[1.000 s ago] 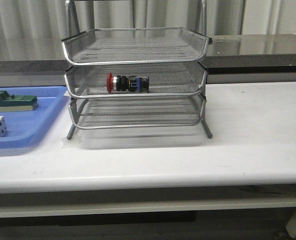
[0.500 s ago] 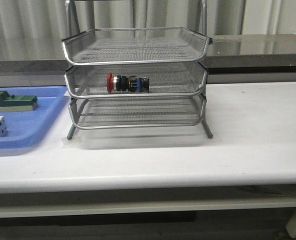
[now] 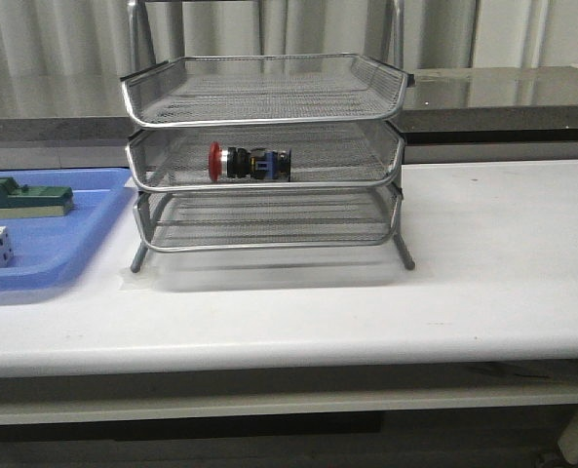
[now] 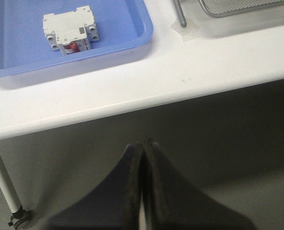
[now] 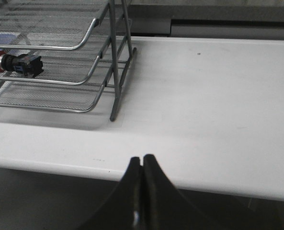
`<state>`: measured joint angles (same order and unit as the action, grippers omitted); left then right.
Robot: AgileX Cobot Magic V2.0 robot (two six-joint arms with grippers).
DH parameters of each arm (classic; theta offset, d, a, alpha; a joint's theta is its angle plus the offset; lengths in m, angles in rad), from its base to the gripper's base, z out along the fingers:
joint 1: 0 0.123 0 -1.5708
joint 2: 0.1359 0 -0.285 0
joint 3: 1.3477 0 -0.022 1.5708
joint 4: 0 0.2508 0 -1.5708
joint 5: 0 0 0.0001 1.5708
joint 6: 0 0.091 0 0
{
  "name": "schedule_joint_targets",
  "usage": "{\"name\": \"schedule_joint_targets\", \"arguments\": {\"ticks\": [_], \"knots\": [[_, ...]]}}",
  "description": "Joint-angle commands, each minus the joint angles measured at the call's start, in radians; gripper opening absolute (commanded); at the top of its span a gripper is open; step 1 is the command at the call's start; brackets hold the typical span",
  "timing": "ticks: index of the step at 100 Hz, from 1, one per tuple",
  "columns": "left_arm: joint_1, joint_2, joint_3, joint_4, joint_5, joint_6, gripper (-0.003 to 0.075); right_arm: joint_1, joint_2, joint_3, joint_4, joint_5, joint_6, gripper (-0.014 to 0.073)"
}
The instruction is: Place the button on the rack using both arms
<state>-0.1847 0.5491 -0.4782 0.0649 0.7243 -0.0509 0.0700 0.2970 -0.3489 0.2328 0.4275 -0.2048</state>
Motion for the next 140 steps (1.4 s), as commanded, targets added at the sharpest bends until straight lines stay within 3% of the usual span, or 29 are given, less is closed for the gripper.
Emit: {"name": "schedule_joint_targets", "arguments": {"ticks": [1, 29, 60, 140], "knots": [[0.006, -0.001, -0.028, 0.000, -0.066, -0.013, -0.0015, 0.008, -0.056, 0.032, -0.041, -0.132, 0.031, -0.0060], [0.006, -0.001, -0.028, 0.000, -0.066, -0.013, -0.0015, 0.009, -0.236, 0.206, -0.233, -0.244, 0.270, -0.0060], [0.006, -0.001, -0.028, 0.000, -0.066, -0.013, -0.0015, 0.009, -0.320, 0.359, -0.233, -0.384, 0.273, -0.0060], [0.006, -0.001, -0.028, 0.000, -0.066, -0.013, -0.0015, 0.009, -0.322, 0.357, -0.233, -0.370, 0.273, -0.0060]]}}
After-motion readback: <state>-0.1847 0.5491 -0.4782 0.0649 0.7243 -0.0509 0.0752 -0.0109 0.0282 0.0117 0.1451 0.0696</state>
